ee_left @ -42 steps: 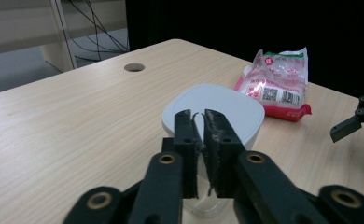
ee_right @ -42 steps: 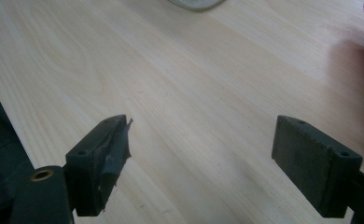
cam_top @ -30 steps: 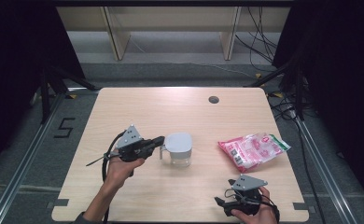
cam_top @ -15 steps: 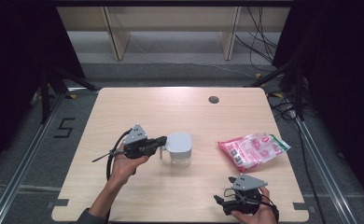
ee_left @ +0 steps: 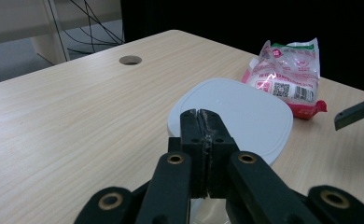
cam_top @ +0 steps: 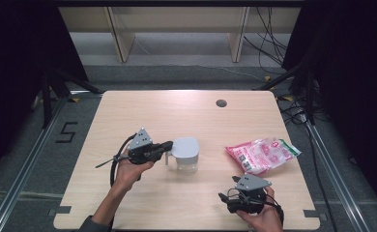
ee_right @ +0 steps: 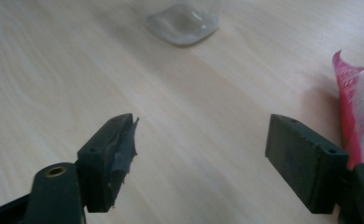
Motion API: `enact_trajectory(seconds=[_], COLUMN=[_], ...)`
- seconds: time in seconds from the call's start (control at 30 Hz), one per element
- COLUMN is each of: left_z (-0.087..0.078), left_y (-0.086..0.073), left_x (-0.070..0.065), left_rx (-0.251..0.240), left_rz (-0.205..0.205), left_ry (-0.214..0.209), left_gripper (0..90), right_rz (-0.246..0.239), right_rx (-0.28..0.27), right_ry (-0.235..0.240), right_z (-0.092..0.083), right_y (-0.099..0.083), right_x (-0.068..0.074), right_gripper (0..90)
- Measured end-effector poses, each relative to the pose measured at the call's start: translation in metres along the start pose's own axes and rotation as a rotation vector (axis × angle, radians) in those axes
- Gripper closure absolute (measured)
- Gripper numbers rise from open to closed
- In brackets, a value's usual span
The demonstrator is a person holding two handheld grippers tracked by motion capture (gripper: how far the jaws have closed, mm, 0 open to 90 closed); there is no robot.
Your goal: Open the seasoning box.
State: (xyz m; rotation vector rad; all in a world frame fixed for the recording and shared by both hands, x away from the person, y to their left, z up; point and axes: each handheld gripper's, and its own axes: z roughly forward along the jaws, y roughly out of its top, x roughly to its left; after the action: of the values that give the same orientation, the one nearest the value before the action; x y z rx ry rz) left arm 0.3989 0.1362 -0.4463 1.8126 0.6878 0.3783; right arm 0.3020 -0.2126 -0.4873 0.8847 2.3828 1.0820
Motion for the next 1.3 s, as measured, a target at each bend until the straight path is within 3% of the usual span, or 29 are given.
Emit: enact_trajectory(seconds=[0.17,0.3,0.53,0.63,1.0,1.27,1.3], left_z=[0.001,0.0,0.0,0.0,0.0,0.0,0.0], left_y=[-0.001,-0.002,-0.002,-0.002,-0.003,-0.004,-0.004], left_x=[-0.001,-0.002,-0.002,-0.003,-0.002,-0.002,-0.002], left_rx=[-0.018,-0.013,-0.018,-0.019,-0.016,-0.019,-0.021], left_rz=[-0.031,-0.02,-0.014,-0.014,-0.012,-0.008,-0.009], left_ry=[0.009,0.02,0.016,0.017,0.029,0.028,0.024], left_gripper=[87.8,87.9,88.1,88.5,88.7,88.8,88.8], right_rz=[-0.047,-0.059,-0.051,-0.064,-0.066,-0.059,-0.08], right_rx=[-0.078,-0.158,-0.196,-0.206,-0.198,-0.195,-0.19], right_ry=[-0.013,-0.026,-0.025,0.004,0.025,0.039,0.045], right_z=[0.005,0.009,0.015,0.019,0.039,0.046,0.046], right_y=[0.015,0.028,0.041,0.051,0.08,0.087,0.088], right_x=[-0.01,-0.016,-0.016,-0.019,-0.018,-0.018,-0.019], right_gripper=[44.4,54.6,70.6,84.1,89.9,90.0,90.0])
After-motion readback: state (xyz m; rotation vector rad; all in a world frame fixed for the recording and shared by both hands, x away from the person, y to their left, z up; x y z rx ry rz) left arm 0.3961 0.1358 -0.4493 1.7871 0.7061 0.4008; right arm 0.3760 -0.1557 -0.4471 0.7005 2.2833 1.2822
